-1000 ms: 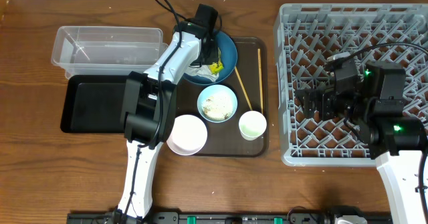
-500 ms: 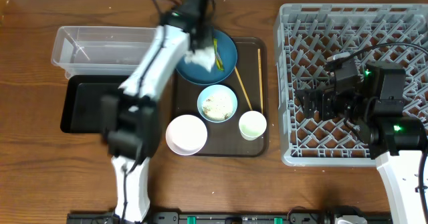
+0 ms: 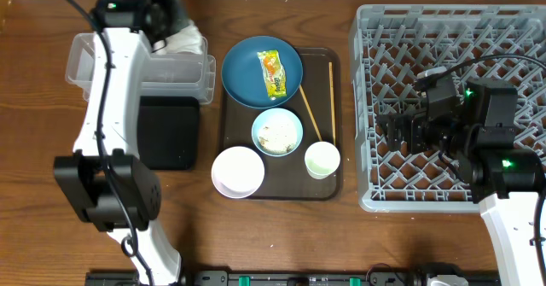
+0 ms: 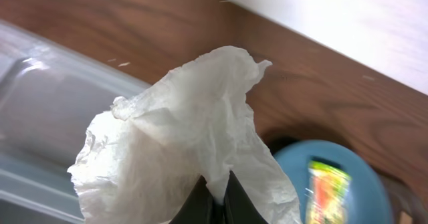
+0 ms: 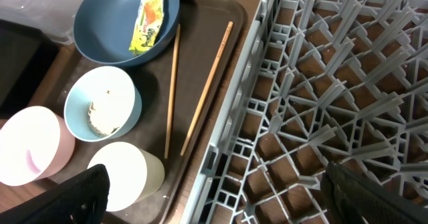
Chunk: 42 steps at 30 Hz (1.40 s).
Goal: Sort waste into correct bins and load items into the dishwasher rack
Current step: 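Carry the tissue left and drop it into the clear plastic bin, then return the left gripper to the plate and grasp the yellow wrapper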
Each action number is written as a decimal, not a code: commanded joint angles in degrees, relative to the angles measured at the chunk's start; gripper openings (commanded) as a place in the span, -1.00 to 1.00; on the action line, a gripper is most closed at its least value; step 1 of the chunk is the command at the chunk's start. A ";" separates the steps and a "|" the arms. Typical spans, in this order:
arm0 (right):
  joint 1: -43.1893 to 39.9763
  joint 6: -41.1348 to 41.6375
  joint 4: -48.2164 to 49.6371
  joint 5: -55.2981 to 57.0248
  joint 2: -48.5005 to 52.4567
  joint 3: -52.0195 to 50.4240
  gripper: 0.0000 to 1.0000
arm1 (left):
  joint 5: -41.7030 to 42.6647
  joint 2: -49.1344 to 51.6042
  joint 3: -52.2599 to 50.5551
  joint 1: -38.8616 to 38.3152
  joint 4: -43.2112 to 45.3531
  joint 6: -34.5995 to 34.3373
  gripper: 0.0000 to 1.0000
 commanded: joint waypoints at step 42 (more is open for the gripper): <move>0.48 -0.39 -2.14 -0.22 0.39 0.90 0.98 | 2.78 17.88 -0.31 -20.94 4.96 8.39 0.49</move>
